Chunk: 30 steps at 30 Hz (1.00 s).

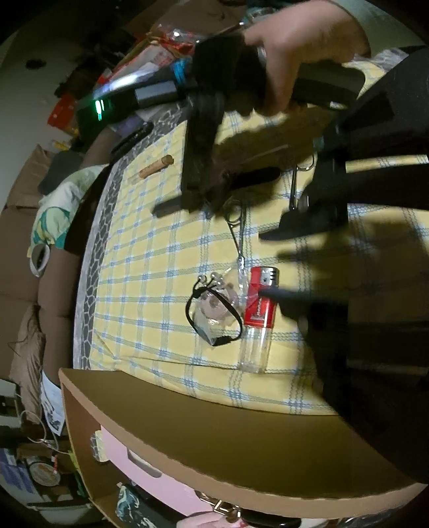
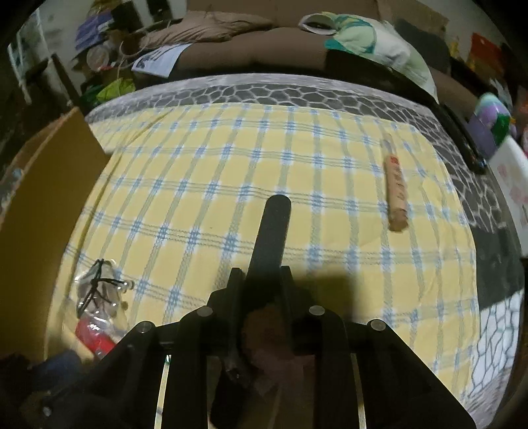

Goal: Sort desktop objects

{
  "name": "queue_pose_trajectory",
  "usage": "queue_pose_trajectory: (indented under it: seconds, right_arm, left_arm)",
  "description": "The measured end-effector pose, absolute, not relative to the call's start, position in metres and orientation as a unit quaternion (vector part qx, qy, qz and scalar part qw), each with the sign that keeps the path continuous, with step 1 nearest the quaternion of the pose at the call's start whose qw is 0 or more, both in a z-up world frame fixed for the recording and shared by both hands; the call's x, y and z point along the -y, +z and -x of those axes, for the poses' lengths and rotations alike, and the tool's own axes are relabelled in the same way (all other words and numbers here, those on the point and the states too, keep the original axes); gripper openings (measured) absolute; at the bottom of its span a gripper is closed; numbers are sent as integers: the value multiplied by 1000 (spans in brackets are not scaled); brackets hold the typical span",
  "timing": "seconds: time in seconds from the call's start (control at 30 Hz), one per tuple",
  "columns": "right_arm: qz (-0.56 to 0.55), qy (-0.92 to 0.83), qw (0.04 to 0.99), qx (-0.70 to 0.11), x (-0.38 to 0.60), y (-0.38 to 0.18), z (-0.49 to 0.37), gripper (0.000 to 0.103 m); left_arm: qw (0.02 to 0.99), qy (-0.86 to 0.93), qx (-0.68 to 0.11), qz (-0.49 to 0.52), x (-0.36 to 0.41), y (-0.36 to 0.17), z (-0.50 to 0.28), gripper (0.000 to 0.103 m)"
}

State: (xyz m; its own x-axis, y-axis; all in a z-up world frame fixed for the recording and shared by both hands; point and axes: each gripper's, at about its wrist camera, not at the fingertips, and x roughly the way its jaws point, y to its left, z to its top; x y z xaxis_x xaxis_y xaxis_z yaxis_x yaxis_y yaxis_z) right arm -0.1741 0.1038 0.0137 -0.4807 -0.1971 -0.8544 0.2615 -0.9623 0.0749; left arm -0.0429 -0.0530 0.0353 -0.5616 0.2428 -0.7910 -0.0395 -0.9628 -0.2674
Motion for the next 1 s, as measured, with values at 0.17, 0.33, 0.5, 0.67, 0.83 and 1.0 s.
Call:
queue_pose_trajectory:
  seconds: [0.17, 0.33, 0.5, 0.67, 0.83, 1.0]
  right_arm:
    - [-457, -876, 152, 25, -134, 49, 157, 20]
    - [-425, -889, 165, 42, -156, 89, 141, 20]
    - [-403, -896, 173, 66, -180, 119, 123, 15]
    - [-393, -899, 173, 87, -208, 130, 114, 13]
    - [-401, -894, 167, 107, -232, 126, 111, 13]
    - [-447, -872, 174, 95, -228, 98, 116, 18]
  left_arm:
    - [83, 884, 74, 455, 38, 38, 47, 47]
    - [90, 885, 39, 455, 13, 39, 62, 52]
    - [90, 882, 12, 462, -15, 34, 85, 53]
    - [82, 867, -41, 490, -41, 12, 111, 53]
    - [93, 868, -50, 485, -52, 9, 113, 30]
    - [110, 865, -62, 486, -60, 13, 108, 13]
